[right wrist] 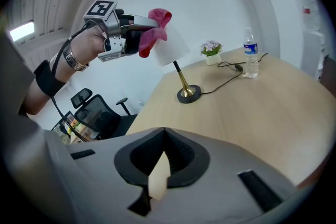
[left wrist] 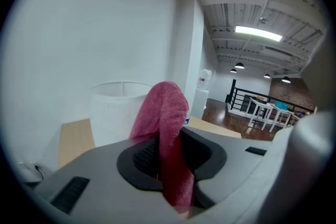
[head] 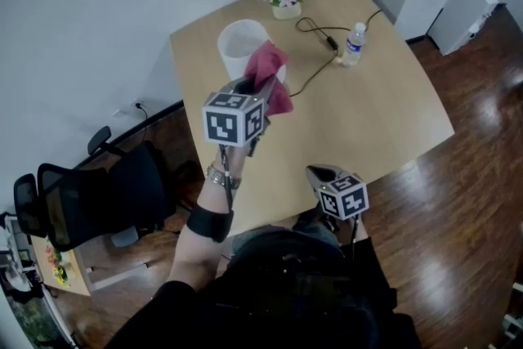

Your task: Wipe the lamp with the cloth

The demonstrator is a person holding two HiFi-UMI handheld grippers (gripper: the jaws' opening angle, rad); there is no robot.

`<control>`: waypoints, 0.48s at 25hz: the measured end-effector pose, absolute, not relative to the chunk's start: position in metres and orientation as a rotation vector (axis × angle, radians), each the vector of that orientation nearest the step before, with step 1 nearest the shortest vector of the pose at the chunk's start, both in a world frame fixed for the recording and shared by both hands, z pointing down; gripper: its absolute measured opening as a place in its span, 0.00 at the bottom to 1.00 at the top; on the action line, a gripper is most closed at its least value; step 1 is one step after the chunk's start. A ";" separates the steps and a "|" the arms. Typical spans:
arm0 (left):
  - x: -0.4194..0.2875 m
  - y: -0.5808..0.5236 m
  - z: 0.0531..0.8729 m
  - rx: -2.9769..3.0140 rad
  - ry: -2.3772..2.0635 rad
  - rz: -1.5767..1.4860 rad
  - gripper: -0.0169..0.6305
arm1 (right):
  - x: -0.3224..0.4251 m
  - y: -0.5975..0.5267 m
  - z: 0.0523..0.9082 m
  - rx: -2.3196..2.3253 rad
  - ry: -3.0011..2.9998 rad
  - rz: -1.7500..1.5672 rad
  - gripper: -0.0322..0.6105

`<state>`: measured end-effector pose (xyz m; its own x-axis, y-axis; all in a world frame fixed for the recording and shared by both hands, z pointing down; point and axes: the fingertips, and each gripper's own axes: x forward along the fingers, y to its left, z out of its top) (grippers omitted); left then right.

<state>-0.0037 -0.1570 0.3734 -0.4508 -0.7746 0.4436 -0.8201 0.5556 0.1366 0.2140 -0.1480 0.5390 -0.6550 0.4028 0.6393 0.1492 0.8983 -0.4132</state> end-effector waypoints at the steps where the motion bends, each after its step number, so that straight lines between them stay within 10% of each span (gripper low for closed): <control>1: -0.003 -0.159 0.379 1.275 -2.328 0.129 0.18 | 0.214 -0.150 0.540 -0.394 -2.278 0.430 0.06; 12: 0.000 -0.157 0.466 1.128 -2.202 0.085 0.18 | 0.221 -0.151 0.557 -0.413 -2.231 0.467 0.06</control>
